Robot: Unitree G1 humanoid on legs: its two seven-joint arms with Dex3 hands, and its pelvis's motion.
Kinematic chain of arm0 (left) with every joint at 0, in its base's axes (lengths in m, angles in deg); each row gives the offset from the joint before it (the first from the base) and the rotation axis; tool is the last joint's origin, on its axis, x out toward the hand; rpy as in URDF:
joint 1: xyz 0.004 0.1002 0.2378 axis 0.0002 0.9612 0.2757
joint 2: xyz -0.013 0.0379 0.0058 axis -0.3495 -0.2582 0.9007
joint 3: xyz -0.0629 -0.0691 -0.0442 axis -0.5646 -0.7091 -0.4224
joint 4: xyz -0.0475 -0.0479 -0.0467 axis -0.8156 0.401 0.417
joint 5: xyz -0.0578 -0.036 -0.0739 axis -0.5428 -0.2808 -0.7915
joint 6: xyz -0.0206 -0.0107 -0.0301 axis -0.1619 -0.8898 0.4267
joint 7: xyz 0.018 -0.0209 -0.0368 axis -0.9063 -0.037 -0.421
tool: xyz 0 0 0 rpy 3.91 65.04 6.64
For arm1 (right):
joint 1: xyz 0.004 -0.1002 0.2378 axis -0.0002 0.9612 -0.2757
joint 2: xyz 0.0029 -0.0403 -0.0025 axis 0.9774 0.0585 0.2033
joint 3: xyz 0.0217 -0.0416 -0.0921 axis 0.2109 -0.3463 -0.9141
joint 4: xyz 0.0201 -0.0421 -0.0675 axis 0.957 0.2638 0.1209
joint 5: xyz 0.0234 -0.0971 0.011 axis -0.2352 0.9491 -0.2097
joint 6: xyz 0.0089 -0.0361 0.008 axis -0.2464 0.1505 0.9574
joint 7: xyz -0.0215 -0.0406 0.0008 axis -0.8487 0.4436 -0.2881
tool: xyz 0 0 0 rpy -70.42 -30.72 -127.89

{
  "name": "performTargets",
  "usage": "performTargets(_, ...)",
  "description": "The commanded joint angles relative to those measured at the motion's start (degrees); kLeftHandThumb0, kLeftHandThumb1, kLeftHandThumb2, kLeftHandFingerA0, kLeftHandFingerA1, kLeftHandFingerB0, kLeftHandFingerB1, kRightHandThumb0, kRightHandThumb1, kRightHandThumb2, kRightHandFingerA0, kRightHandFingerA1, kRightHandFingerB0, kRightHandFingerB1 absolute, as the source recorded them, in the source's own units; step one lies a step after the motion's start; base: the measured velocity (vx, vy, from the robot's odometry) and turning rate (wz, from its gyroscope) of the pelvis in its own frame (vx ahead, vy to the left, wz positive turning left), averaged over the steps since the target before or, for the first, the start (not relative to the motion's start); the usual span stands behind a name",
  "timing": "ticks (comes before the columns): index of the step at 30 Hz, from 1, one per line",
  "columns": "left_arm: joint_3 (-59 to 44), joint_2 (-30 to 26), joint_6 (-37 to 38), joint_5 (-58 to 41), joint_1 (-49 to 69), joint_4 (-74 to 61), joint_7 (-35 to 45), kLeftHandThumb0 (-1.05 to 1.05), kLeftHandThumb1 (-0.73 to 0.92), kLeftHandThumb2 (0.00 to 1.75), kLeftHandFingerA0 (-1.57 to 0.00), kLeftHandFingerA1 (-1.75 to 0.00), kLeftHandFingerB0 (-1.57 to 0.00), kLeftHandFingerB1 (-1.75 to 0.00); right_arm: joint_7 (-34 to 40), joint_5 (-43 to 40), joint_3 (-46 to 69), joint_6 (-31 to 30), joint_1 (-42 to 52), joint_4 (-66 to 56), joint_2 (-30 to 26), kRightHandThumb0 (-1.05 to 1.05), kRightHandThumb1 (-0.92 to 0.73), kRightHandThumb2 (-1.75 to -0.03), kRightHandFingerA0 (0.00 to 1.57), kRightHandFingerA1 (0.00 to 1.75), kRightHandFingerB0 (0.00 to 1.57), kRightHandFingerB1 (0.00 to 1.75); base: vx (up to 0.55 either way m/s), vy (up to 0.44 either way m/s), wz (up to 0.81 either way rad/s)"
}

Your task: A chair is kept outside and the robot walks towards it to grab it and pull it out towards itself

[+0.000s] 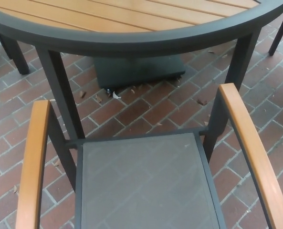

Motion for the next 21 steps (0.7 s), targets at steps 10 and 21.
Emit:
performTargets(10,-35.6,-19.5,-18.9,-43.5,-24.3,61.4,55.9,-1.03,0.56,0.98,0.0,-0.25,0.0,0.0,-35.1,-27.7,18.2,-9.7,-18.6,32.6,-19.2,-1.05,-0.74,-0.67,0.0,0.0,0.0,0.0,0.0,0.0,0.0)
performTargets(21,-44.1,-25.3,-16.1,-39.7,-28.1,77.7,45.1,-0.4,0.31,0.95,-0.04,-0.55,0.0,-0.51,-37.8,-33.1,27.4,-24.5,-30.6,58.3,-23.6,-1.01,-0.54,-0.97,0.0,0.0,0.0,0.02,0.0,0.0,0.0)
